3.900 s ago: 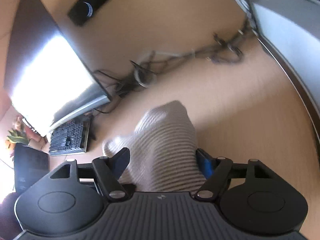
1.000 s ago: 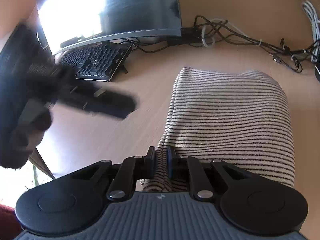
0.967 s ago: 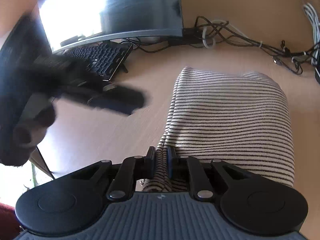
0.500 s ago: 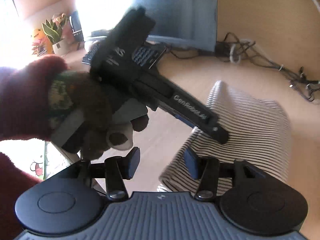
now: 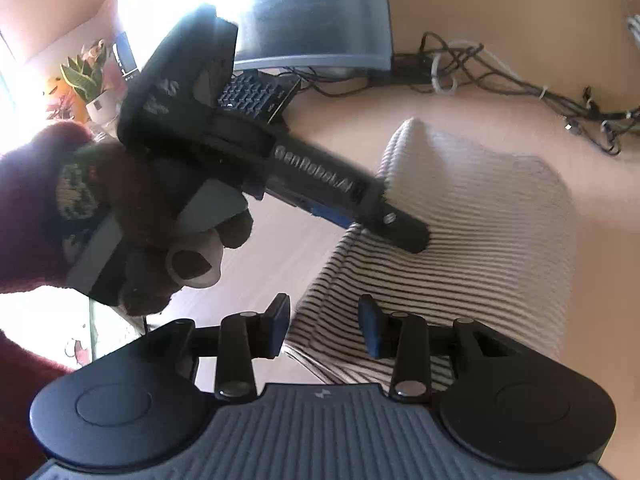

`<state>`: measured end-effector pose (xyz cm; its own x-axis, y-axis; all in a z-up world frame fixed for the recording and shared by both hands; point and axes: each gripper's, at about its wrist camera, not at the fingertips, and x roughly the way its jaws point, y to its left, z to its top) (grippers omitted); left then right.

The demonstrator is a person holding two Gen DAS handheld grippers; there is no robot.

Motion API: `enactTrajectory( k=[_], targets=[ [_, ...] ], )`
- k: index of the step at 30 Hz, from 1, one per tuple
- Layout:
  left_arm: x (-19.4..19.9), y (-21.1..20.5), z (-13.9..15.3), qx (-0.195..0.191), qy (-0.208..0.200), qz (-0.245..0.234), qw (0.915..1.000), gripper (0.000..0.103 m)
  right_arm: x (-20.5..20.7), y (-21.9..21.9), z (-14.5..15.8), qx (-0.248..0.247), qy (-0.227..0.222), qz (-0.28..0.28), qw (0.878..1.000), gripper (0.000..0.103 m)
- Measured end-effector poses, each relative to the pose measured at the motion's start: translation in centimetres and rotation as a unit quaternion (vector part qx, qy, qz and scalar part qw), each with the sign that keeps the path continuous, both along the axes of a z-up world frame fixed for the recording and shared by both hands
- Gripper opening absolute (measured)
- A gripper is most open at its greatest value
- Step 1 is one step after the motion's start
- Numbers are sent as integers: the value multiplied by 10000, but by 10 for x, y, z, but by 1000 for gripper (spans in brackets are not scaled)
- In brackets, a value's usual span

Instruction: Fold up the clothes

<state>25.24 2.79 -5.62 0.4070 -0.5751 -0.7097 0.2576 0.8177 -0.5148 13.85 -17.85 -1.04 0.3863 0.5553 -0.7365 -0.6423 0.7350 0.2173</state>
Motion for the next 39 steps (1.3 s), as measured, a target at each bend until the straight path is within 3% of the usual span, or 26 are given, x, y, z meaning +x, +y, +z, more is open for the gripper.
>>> enactTrajectory(
  k=[4, 7, 12, 14, 15, 19, 23, 25, 28, 31, 34, 39],
  targets=[
    [-1, 0, -2, -44, 11, 57, 10000, 75, 10, -39, 29, 63, -147, -425, 9990, 42],
    [-1, 1, -2, -51, 19, 84, 10000, 76, 25, -70, 42, 90, -389, -1089, 9932, 53],
    [0, 0, -3, -24, 39, 106, 9999, 76, 70, -94, 11, 506, 58, -2366, 9703, 53],
    [0, -1, -3, -10, 44, 110, 9999, 77, 79, -91, -1, 638, 175, -2510, 9657, 60],
    [0, -1, -3, -3, 47, 112, 9999, 77, 84, -89, -4, 696, 198, -2534, 9647, 64],
    [0, -2, -4, 26, 57, 120, 9999, 79, 110, -87, -9, 954, 301, -2441, 9646, 66],
    [-1, -3, -5, 44, 54, 166, 9998, 79, 136, -87, -23, 1035, 715, -2436, 9617, 78],
    [-1, -3, -4, 72, 43, 175, 9998, 79, 145, -87, -32, 1296, 1009, -2367, 9576, 74],
    [-2, -2, -4, 152, 14, 183, 9997, 81, 140, -82, -20, 1574, 894, -2092, 9610, 57],
    [-3, 0, -4, 151, 35, 216, 9996, 82, 131, -67, 2, 1521, 418, -1574, 9749, 54],
    [-4, -2, -4, 171, 10, 226, 9996, 81, 132, -55, -4, 994, 147, -1437, 9845, 54],
    [-7, -6, -4, 189, -6, 232, 9996, 82, 134, -61, -23, 597, 186, -1762, 9824, 54]
  ],
)
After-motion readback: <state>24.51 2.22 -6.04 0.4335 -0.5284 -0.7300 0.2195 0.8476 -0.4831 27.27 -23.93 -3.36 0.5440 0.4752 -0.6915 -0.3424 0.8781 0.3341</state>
